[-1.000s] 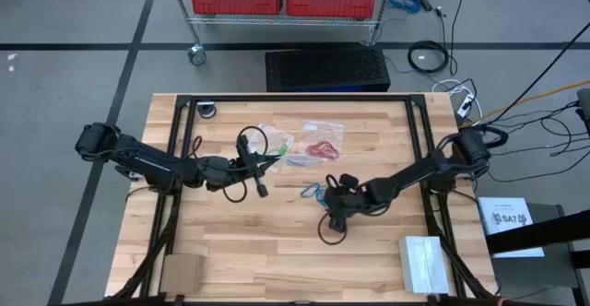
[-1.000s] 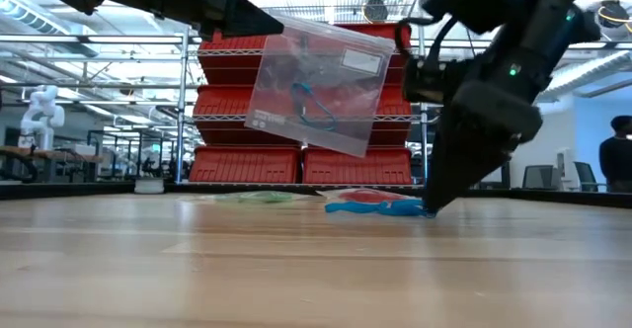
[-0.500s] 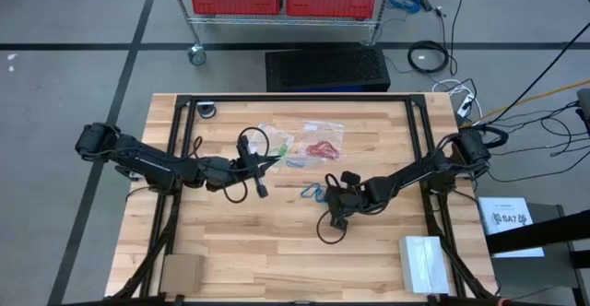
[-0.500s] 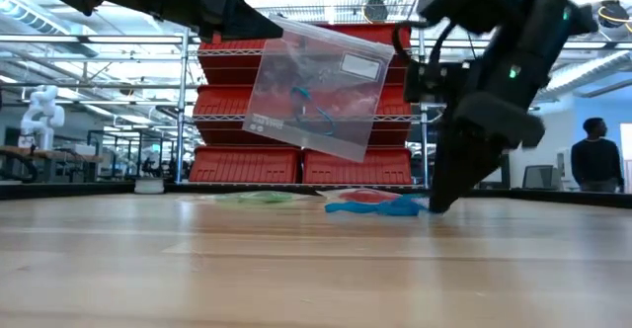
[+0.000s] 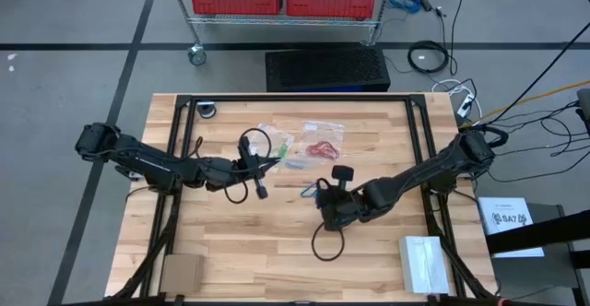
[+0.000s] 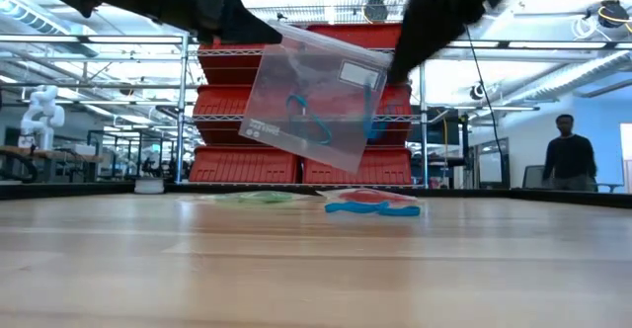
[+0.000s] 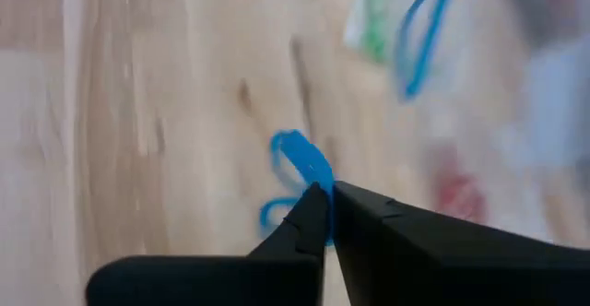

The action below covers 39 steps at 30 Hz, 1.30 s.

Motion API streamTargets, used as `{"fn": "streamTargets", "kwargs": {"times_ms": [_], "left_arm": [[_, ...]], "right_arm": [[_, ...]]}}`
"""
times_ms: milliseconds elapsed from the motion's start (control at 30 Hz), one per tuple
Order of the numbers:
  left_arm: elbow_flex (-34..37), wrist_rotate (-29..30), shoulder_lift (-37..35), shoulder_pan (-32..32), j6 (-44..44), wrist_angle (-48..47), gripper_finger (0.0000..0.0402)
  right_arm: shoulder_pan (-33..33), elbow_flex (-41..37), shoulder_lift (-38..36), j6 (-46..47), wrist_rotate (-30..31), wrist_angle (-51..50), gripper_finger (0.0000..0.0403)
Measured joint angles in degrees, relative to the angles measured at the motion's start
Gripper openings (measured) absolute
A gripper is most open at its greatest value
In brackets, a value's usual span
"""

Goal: Sort rubber bands
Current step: Put the right blue rubber band into the bottom transparent zip bag

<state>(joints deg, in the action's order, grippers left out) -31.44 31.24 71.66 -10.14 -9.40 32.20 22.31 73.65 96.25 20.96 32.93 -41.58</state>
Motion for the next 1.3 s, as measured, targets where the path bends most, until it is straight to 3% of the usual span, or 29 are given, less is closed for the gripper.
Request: {"fn": "streamTargets", "kwargs": {"times_ms": [200, 400, 633, 1300], "left_arm": [[0.00, -1.65, 0.02, -0.01, 0.11, -1.01, 0.0001], [0.00, -1.68, 0.02, -0.01, 0.31, -1.78, 0.0001], [0.00, -2.22, 0.02, 0.01, 1.55, -2.46, 0.0001], [0.00, -2.20, 0.02, 0.00, 1.63, -2.81, 0.0001]], "right_arm": [[-0.93, 8.45, -0.02, -7.26, 6.14, -2.98, 0.0001], [-2.20, 12.02, -0.02, -11.55, 10.13, -3.11, 0.0000], [-3.30, 12.28, -0.02, -12.91, 13.81, -2.32, 0.0000], [-3.60, 12.30, -0.72, -12.75, 16.99, -1.91, 0.0000]]}}
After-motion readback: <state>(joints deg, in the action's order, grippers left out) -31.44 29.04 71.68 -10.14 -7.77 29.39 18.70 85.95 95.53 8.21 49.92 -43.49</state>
